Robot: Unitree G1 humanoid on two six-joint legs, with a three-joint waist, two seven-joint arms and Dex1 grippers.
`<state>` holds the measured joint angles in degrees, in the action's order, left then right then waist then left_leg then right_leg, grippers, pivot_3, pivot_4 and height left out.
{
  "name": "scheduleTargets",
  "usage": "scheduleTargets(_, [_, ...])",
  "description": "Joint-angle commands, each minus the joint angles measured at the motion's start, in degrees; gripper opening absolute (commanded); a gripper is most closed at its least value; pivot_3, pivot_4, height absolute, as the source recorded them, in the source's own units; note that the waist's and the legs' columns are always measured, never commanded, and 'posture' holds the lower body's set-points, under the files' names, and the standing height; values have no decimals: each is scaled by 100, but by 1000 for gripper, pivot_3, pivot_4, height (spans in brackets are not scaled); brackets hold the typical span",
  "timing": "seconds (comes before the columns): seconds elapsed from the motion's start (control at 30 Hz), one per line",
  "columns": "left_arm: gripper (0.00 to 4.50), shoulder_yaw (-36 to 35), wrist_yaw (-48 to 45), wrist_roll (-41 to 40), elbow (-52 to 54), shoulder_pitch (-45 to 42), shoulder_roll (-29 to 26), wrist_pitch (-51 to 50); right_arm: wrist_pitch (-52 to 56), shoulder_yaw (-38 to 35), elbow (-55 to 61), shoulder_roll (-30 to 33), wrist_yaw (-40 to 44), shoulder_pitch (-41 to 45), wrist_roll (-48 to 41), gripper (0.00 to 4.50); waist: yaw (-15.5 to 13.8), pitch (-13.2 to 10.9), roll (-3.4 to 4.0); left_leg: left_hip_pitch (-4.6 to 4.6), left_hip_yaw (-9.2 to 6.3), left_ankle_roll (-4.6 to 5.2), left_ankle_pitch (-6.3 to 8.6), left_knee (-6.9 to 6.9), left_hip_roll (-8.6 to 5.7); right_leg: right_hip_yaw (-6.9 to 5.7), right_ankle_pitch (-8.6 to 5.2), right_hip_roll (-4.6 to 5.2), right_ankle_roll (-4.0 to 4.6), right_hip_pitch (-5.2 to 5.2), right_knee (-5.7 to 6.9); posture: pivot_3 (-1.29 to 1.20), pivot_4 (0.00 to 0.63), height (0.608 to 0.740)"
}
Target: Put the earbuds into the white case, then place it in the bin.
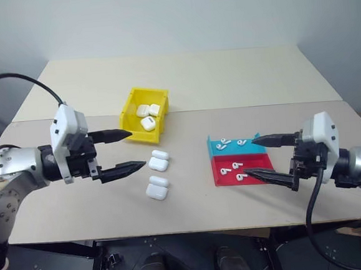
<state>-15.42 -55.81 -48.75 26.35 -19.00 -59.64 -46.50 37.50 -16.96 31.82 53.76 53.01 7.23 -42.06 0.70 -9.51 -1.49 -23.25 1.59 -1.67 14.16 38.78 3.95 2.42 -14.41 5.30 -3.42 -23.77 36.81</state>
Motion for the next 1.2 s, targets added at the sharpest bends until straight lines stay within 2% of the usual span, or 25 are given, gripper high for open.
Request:
scheduleTargets(0.03, [4500,296,42,-111,253,-331,-492,-627,493,-307,255,196,-328,178,-367,4474,1,-1,-1,-2,0,0,0,0,0,0,0,0,0,-2,0,0,150,740])
scheduleTargets(0.17, [4500,1477,203,5,339,-1343,-1101,-1976,782,-354,408,242,-568,176,-561,4474,-25,-4,-7,-2,-1,0,0,-2,-1,1,0,0,0,-3,-2,0,150,740])
scheduleTargets(0.27, [4500,2381,805,-144,-368,-2959,-427,-4071,824,-265,558,163,-780,155,-528,4474,-84,-2,-11,-1,-3,0,0,4,-2,-1,-1,-1,-2,3,-1,0,150,740])
scheduleTargets(0.33, [4500,2807,1311,-321,-836,-3491,-132,-4563,828,-184,613,108,-900,166,-482,4474,-92,-1,-14,1,-8,0,0,8,-3,-4,-1,-3,-2,12,2,0,150,740])
scheduleTargets(0.57, [4500,4042,2776,-2902,-1209,-4171,-547,-4600,780,-12,730,-53,-1241,219,-423,4474,29,-3,-16,-35,-7,10,5,7,-2,6,-2,-2,-2,-37,13,0,150,740])
scheduleTargets(0.67, [4500,5096,3687,-3569,-1205,-4820,-621,-4600,733,40,784,-88,-1268,165,-411,4474,3,-3,-17,-29,-9,10,5,13,-2,4,-2,-1,-2,-32,19,0,150,740])
scheduleTargets(0.73, [4500,5529,4155,-4101,-1317,-5112,-628,-4600,762,48,812,-113,-1302,167,-456,4474,-23,-3,-17,-15,-7,9,5,13,-5,6,-2,1,-3,-15,16,0,150,740])
scheduleTargets(0.97, [4500,6803,6588,-6186,-2470,-5705,-53,-4306,767,-89,887,-148,-1267,35,-567,4474,-41,-3,-18,-17,-8,9,5,15,-5,6,-2,1,-2,-17,17,0,150,740])
scheduleTargets(1.2, [4500,7204,7305,-6425,-3103,-5965,525,-4115,765,-199,994,-165,-1287,-88,-704,4474,-27,-3,-18,-18,-7,9,5,15,-7,7,-2,2,-2,-19,16,0,150,740])
